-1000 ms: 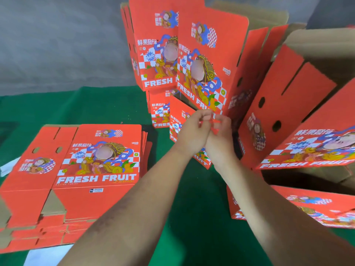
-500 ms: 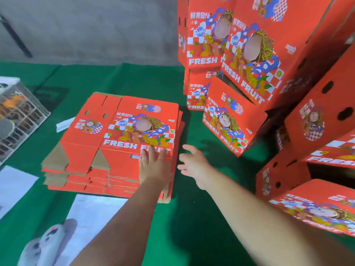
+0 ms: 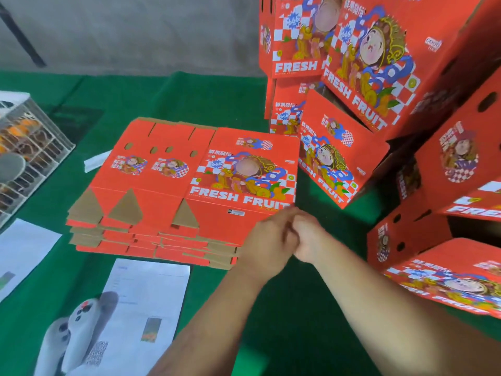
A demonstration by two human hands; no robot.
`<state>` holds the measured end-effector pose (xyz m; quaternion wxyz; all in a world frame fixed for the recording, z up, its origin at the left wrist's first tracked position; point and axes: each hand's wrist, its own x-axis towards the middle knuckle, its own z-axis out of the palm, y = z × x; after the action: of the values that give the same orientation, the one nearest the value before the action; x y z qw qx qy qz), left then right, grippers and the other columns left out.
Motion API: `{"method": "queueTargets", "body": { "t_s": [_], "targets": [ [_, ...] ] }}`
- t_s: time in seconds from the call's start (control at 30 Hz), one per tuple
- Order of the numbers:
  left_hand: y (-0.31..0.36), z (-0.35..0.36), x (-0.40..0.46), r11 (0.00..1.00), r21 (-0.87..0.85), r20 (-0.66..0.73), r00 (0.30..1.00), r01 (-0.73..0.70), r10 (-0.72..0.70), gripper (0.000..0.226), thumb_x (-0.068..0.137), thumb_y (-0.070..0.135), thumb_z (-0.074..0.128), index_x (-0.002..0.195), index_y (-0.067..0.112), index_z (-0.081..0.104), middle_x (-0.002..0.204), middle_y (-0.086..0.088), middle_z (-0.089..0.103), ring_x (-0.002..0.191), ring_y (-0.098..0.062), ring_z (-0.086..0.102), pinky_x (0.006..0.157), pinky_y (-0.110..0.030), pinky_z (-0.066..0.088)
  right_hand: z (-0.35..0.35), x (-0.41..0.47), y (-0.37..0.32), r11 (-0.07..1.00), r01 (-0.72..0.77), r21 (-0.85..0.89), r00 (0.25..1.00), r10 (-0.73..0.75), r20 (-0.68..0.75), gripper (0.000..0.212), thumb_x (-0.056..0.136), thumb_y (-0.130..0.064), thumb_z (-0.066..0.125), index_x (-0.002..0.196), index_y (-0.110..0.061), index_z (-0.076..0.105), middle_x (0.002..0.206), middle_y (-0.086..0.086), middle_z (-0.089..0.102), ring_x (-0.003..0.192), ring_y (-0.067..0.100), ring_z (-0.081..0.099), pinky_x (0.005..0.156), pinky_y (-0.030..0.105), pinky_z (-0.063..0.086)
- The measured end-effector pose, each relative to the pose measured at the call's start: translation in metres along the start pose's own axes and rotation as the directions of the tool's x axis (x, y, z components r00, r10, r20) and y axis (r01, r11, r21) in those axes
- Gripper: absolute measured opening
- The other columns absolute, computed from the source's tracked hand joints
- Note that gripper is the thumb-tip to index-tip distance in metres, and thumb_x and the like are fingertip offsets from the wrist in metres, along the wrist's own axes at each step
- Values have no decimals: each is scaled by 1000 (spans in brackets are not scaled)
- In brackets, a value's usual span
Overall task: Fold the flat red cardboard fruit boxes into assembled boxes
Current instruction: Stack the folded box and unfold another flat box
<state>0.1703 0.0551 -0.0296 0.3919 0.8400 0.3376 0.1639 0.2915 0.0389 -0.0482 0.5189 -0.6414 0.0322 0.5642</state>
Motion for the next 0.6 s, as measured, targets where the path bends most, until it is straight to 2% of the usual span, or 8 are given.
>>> {"method": "queueTargets", "body": {
  "t_s": [0.07, 0.1, 0.17, 0.23, 0.3, 0.4, 0.5, 0.6],
  "targets": [
    [-20, -24, -12, 998, 27, -220, 974, -50, 55, 45, 92, 21, 55, 135, 26, 65, 134, 2, 69, 123, -20, 62, 105, -42, 47, -25, -2, -7, 987, 89, -133, 992, -100, -82, 19, 107, -25, 51, 113, -19, 68, 112, 12, 74, 99, 34, 70, 87, 47, 54],
    [-41, -38, -16, 990, 134, -358, 933, 40, 10, 44, 92, 26, 55, 134, 22, 67, 141, -3, 65, 132, -26, 57, 112, -48, 41, -41, -4, -10, 973, 123, -197, 979, -151, -137, 16, 107, -26, 53, 110, -24, 69, 110, 8, 74, 100, 34, 70, 86, 45, 54],
    [-82, -69, -28, 887, 196, -577, 781, 417, -240, 55, 90, 40, 51, 139, 18, 64, 151, -17, 54, 139, -41, 48, 114, -56, 32, -72, -9, -13, 956, 214, -203, 954, -249, -165, 19, 106, -23, 56, 98, -35, 69, 96, -4, 77, 88, 24, 72, 72, 34, 55],
    [-102, -83, -38, 763, 13, -540, 647, 646, -539, 63, 84, 51, 42, 136, 21, 61, 145, -23, 56, 129, -49, 52, 108, -54, 37, -92, -16, -11, 947, 288, -143, 946, -304, -113, 28, 105, -18, 57, 98, -43, 69, 88, -11, 80, 76, 16, 75, 61, 28, 53],
    [-100, -75, -40, 697, -93, -422, 606, 711, -675, 52, 84, 56, 40, 124, 29, 60, 132, -20, 62, 119, -50, 55, 102, -52, 41, -104, -19, -3, 933, 335, -131, 935, -346, -73, 32, 106, -16, 55, 108, -44, 70, 97, -10, 81, 80, 13, 76, 63, 27, 55],
    [-91, -68, -46, 710, -136, -382, 625, 690, -681, 54, 83, 60, 42, 122, 29, 63, 128, -20, 60, 119, -48, 54, 105, -53, 44, -118, -25, -2, 892, 407, -194, 898, -430, -92, 32, 105, -13, 56, 115, -41, 70, 92, -16, 80, 77, 1, 75, 59, 18, 54],
    [-91, -73, -56, 755, -220, -334, 679, 618, -654, 43, 85, 49, 49, 112, 22, 68, 104, -14, 68, 101, -41, 64, 90, -47, 53, -127, -33, -19, 842, 422, -336, 878, -472, -82, 23, 98, -20, 66, 112, -35, 75, 92, -16, 79, 88, 4, 74, 79, 25, 56],
    [-87, -75, -67, 765, -243, -404, 655, 596, -638, 37, 85, 41, 50, 107, 19, 70, 95, -11, 68, 91, -37, 63, 78, -42, 50, -133, -41, -39, 814, 416, -405, 868, -489, -92, 16, 95, -28, 71, 109, -27, 77, 89, -12, 79, 78, 4, 70, 68, 20, 50]
  ]
}}
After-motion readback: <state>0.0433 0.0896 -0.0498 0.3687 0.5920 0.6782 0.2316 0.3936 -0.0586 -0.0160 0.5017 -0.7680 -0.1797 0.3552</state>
